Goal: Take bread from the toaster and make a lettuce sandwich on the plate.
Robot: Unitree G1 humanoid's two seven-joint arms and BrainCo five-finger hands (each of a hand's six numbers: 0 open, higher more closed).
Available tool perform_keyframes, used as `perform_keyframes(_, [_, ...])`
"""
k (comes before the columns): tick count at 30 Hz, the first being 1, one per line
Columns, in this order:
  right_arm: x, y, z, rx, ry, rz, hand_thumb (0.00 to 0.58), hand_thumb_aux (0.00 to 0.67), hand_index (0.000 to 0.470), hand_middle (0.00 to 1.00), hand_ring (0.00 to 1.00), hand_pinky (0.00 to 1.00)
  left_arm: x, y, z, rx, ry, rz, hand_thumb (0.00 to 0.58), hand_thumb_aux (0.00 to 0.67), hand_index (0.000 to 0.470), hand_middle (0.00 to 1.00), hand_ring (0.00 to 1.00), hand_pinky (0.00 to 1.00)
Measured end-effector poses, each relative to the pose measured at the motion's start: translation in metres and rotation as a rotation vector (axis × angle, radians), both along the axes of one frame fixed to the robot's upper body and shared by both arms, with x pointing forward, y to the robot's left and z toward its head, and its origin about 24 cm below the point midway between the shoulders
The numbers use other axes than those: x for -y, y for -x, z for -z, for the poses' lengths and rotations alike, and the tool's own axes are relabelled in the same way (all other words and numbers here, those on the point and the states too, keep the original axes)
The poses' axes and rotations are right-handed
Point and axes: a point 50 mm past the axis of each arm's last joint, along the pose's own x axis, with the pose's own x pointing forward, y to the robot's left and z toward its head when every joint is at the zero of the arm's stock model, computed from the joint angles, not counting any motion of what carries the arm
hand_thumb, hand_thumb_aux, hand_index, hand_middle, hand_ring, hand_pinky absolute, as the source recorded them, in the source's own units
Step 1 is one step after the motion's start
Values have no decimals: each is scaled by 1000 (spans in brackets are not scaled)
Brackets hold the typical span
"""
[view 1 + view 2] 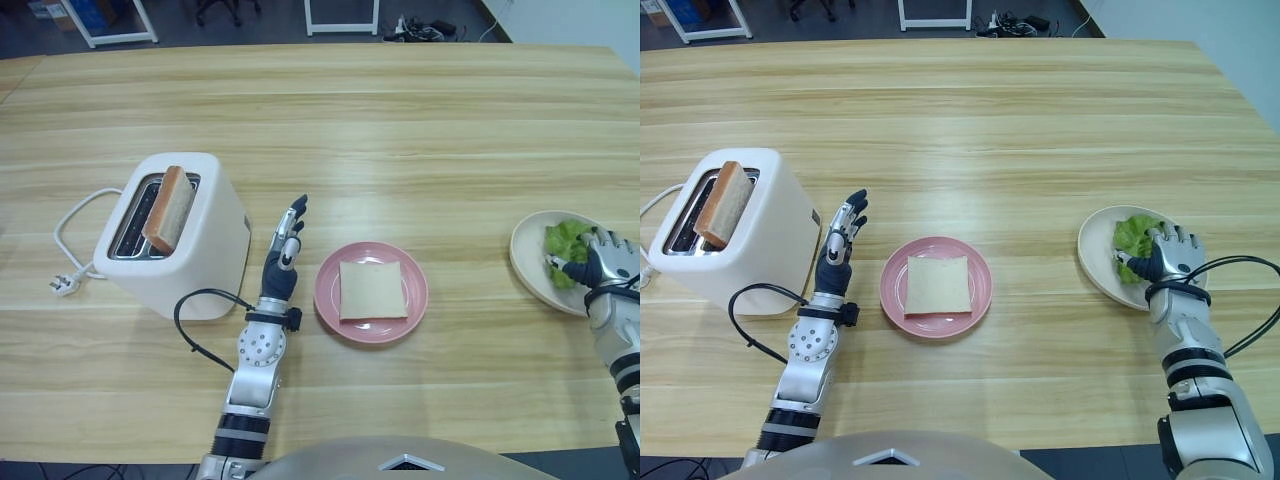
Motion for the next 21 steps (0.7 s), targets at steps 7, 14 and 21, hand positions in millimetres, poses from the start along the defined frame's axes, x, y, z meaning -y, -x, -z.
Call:
perform_keyframes(7, [-6, -12, -1, 20, 3, -35, 580, 670, 470, 0, 0, 0, 1, 1, 1, -10, 3, 0, 0, 0, 0, 0, 0, 0])
perform_keyframes(14, [-11, -10, -3, 58, -6, -67, 580, 670, 470, 0, 0, 0, 2, 2, 3, -16, -1, 1, 0, 0, 0, 0, 0, 0])
perform_keyframes(21, [-48, -10, -46, 270, -44, -223, 580, 670, 470, 0, 0, 0, 2, 2, 3, -16, -3, 2, 0, 0, 0, 0, 0, 0])
